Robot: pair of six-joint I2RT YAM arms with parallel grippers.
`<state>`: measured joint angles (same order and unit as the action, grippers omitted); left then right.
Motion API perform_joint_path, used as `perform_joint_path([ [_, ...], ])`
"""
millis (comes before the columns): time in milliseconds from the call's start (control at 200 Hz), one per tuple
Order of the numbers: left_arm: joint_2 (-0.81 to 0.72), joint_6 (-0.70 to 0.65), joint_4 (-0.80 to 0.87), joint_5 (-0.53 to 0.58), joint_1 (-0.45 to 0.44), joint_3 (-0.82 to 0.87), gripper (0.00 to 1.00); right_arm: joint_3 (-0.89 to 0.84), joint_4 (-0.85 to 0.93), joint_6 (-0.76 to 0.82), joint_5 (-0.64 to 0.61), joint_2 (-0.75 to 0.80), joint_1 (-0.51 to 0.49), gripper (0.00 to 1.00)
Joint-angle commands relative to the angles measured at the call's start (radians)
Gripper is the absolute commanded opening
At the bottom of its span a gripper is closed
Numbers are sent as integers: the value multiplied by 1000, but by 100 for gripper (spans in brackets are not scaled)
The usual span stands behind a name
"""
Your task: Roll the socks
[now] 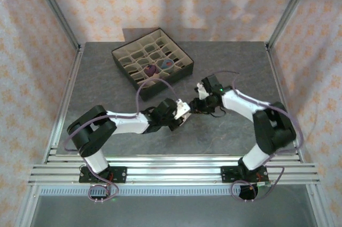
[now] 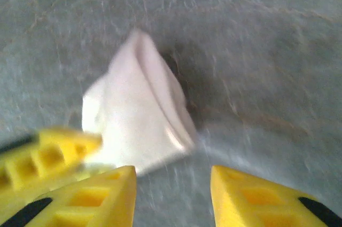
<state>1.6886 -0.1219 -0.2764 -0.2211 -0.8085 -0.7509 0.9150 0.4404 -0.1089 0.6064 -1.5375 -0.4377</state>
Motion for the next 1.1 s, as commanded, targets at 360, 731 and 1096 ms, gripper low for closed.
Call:
perform_joint_path([
  [360,14,331,-270,-369,150,196,0,-122,-134,570,-163,406,-23,56],
  [731,161,527,-363,-570,203,180,0,-143,-132,1054,-432,237,-274,61],
  [1096,214,652,-452,-667,225,180,0,-192,-332,1166,-502,91,-353,62],
])
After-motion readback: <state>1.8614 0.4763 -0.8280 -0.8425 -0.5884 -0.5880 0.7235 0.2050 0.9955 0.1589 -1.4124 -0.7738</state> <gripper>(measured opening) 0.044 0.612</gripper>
